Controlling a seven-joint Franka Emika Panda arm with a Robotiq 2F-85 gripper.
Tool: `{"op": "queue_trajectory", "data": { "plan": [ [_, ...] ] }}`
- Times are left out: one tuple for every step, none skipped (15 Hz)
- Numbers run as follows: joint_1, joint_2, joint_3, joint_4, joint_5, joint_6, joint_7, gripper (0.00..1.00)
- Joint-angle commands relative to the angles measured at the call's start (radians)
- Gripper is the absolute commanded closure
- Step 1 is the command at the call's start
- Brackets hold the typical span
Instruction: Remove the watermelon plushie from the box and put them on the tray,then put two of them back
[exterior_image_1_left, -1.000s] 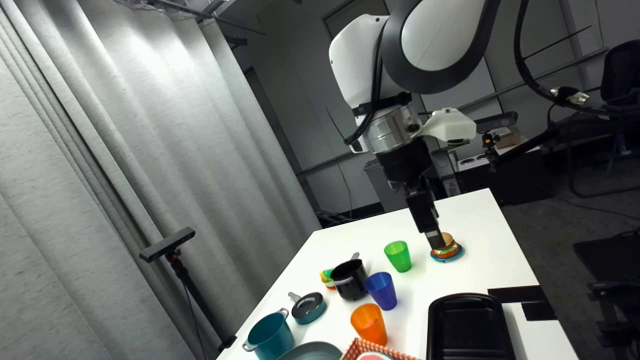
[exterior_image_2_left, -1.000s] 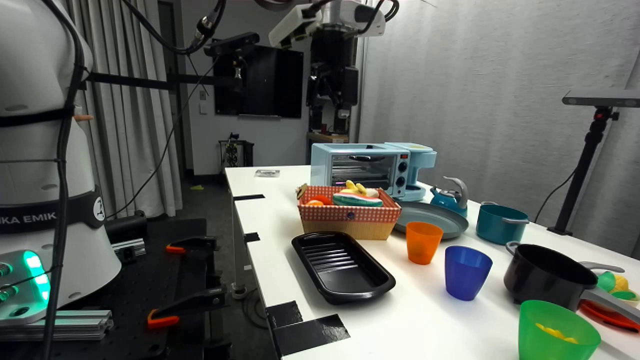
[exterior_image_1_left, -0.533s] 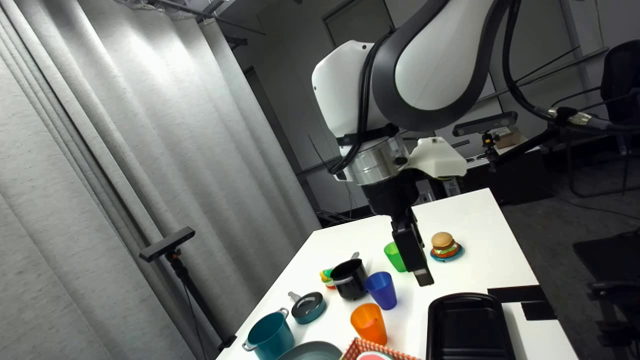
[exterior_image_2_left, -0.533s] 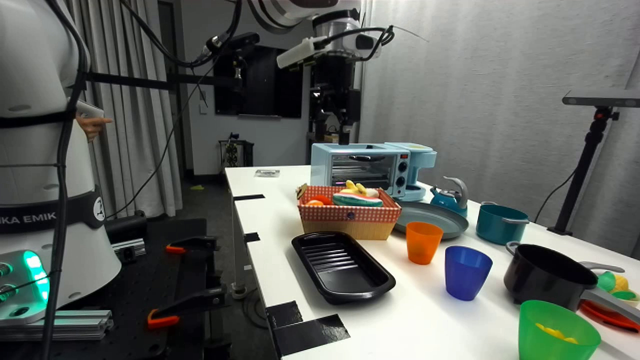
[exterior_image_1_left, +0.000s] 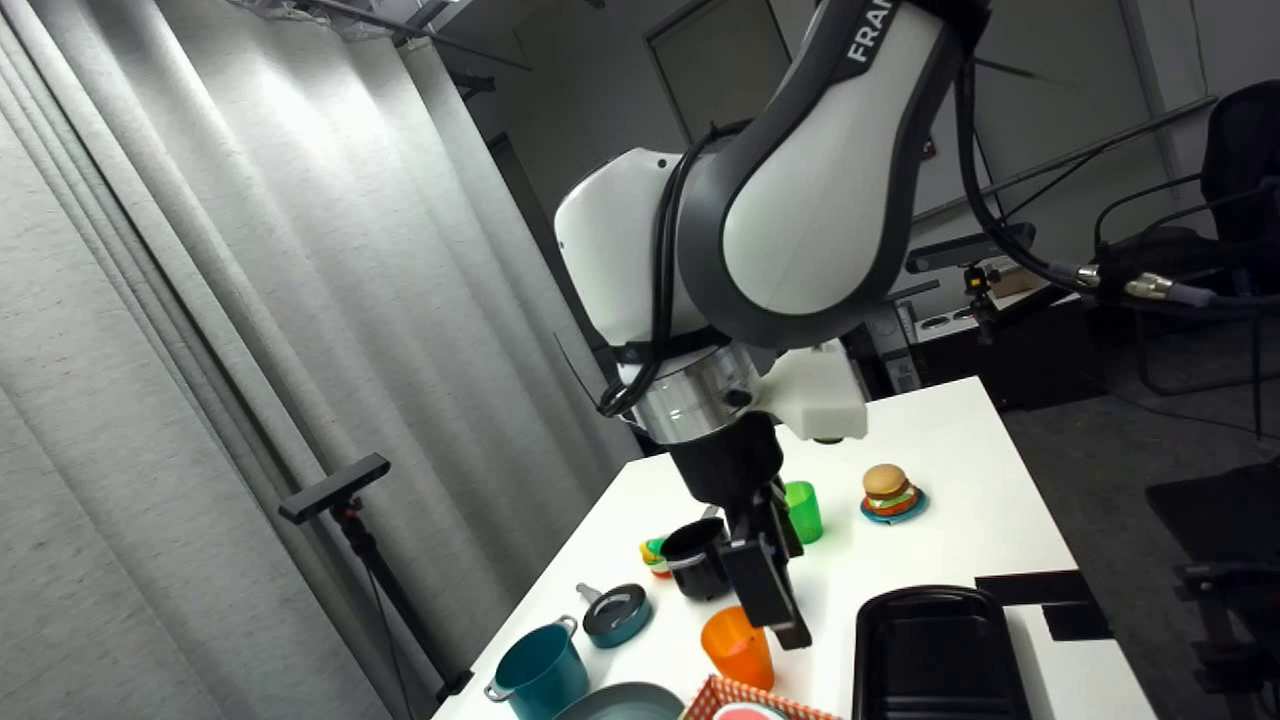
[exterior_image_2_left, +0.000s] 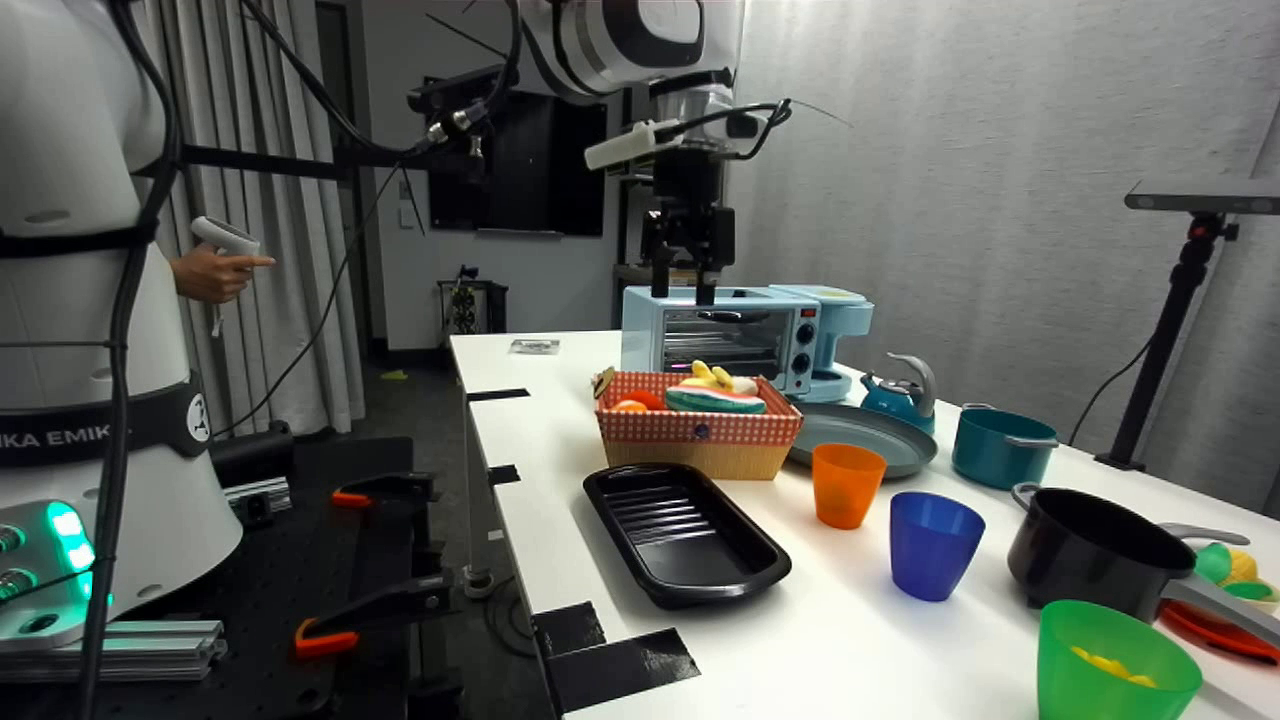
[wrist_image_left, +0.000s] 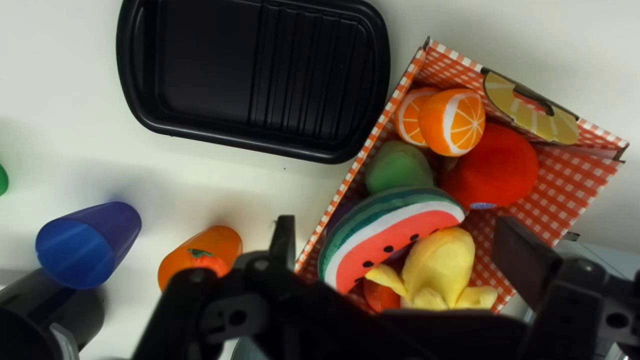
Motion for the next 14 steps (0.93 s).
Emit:
{"op": "queue_trajectory", "data": {
  "plan": [
    [0.020,0.117,-0.007,0.107,-0.051,0.012,0.130,0.00],
    [0.025,0.141,-0.011,0.128,-0.056,0.011,0.163,0.00],
    [0.033,0.166,-0.013,0.151,-0.061,0.010,0.203,0.00],
    [0.042,0.193,-0.014,0.177,-0.060,0.004,0.245,0.00],
    [0.052,0.217,-0.016,0.200,-0.056,-0.003,0.286,0.00],
    [0.061,0.237,-0.020,0.218,-0.053,-0.006,0.319,0.00],
    [0.073,0.257,-0.024,0.234,-0.048,-0.008,0.353,0.00],
    [0.084,0.276,-0.028,0.249,-0.048,-0.009,0.384,0.00],
    [0.093,0.293,-0.033,0.259,-0.043,-0.010,0.409,0.00],
    [0.102,0.307,-0.038,0.268,-0.041,-0.012,0.432,0.00],
    [0.109,0.318,-0.043,0.273,-0.038,-0.012,0.453,0.00],
    [0.116,0.327,-0.050,0.277,-0.039,-0.010,0.472,0.00],
    [0.122,0.336,-0.057,0.280,-0.040,-0.008,0.489,0.00],
    [0.117,0.333,-0.067,0.267,-0.035,-0.002,0.492,0.00]
  ]
}}
